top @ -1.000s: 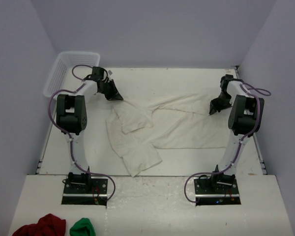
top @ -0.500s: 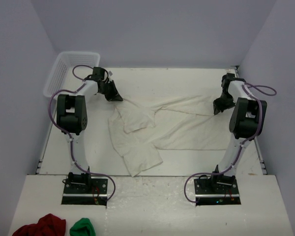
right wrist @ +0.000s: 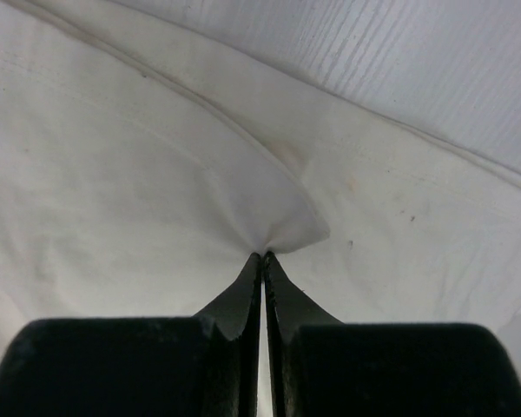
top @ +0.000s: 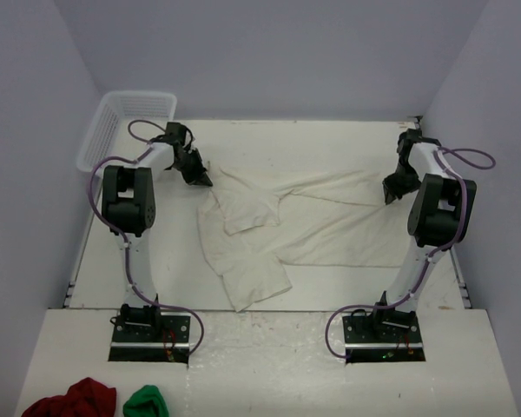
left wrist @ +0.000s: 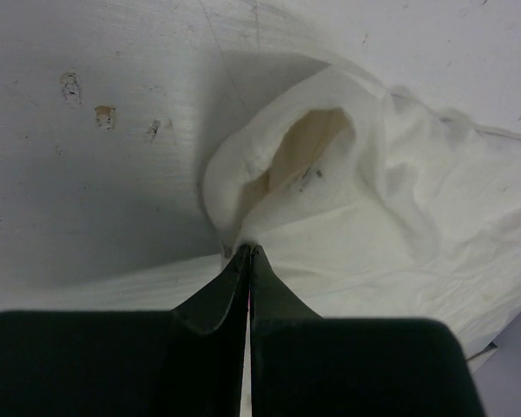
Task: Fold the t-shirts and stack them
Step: Fold the flattened tshirt in 1/3 of the way, then grap the side of the flattened tshirt closest away from the robot with both arms
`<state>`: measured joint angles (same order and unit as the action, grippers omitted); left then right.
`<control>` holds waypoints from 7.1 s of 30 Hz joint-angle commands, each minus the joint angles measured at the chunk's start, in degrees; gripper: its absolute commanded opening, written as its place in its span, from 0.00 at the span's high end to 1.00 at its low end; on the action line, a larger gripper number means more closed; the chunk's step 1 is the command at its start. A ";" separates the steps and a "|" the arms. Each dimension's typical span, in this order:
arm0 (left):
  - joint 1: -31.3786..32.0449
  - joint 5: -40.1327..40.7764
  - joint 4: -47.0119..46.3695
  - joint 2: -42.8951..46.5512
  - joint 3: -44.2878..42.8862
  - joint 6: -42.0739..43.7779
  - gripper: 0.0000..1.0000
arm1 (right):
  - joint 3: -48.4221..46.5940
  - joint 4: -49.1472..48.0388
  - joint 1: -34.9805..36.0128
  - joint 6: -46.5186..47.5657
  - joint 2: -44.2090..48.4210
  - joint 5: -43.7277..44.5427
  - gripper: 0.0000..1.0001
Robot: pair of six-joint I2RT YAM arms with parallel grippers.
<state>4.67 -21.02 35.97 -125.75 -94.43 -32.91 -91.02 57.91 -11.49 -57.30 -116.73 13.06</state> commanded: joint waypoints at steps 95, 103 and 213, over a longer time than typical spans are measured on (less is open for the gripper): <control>0.08 7.74 0.42 -3.80 2.50 2.67 1.00 | -10.40 -1.14 11.05 33.21 7.66 -19.03 1.00; -1.50 10.37 2.18 -3.71 2.41 3.37 1.00 | -7.77 -1.75 13.24 33.74 4.67 -20.62 1.00; 35.06 13.28 20.54 43.75 47.51 -18.43 1.00 | 30.73 -2.45 6.65 27.24 36.75 -18.77 0.20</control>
<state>39.53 -8.23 53.91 -83.79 -43.00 -52.80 -58.65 53.52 -4.45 -29.43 -78.22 -6.92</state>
